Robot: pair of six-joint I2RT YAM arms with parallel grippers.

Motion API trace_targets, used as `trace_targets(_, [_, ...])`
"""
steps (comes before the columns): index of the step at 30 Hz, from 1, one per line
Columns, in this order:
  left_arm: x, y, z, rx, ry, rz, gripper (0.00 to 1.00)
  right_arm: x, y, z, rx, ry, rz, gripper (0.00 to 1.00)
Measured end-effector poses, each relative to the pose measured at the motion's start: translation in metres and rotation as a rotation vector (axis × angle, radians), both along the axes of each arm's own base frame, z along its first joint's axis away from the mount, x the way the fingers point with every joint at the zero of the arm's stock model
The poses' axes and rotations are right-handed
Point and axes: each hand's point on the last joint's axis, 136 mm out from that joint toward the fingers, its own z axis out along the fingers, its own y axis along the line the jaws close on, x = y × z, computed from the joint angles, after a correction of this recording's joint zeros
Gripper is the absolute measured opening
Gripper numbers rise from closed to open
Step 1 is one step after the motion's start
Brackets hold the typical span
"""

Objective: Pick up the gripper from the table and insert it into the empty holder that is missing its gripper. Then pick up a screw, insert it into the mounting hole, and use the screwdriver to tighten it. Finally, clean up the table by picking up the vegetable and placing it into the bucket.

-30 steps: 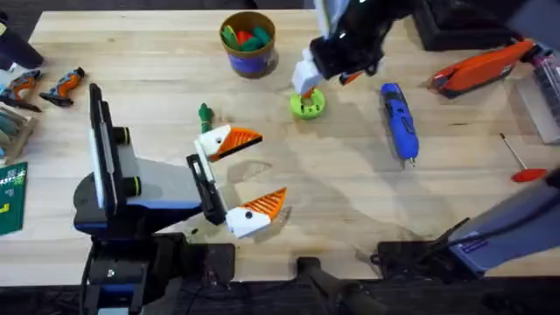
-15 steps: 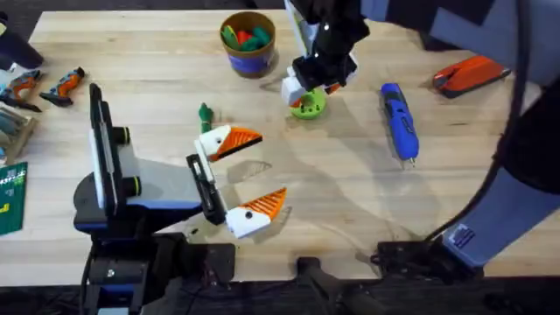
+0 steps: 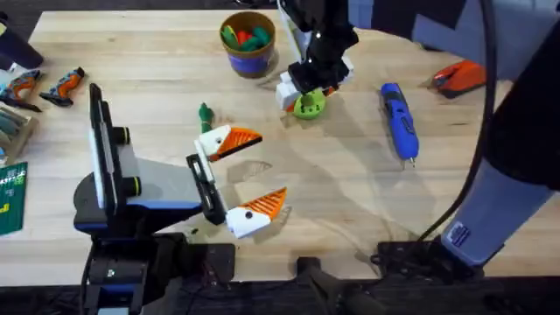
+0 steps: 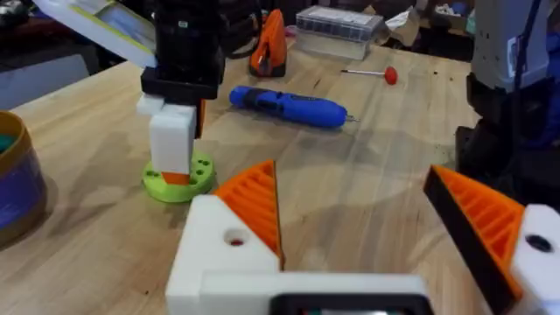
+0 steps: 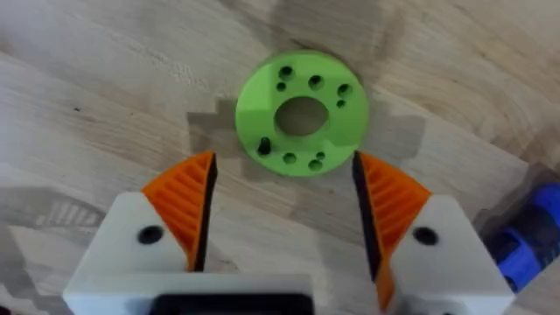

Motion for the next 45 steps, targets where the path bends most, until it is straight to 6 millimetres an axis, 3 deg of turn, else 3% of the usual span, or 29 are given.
trace_targets(9, [0.000, 0.000, 0.000, 0.000, 0.000, 0.000, 0.985, -0.006, 0.010, -0.003, -0.003, 0.005, 0.028, 0.628])
trace_targets(15, [0.000, 0.000, 0.000, 0.000, 0.000, 0.000, 0.985, -0.008, 0.013, -0.016, -0.021, 0.032, 0.036, 0.403])
trace_targets(45, [0.000, 0.000, 0.000, 0.000, 0.000, 0.000, 0.985, -0.005, 0.015, -0.019, -0.016, 0.024, 0.036, 0.062])
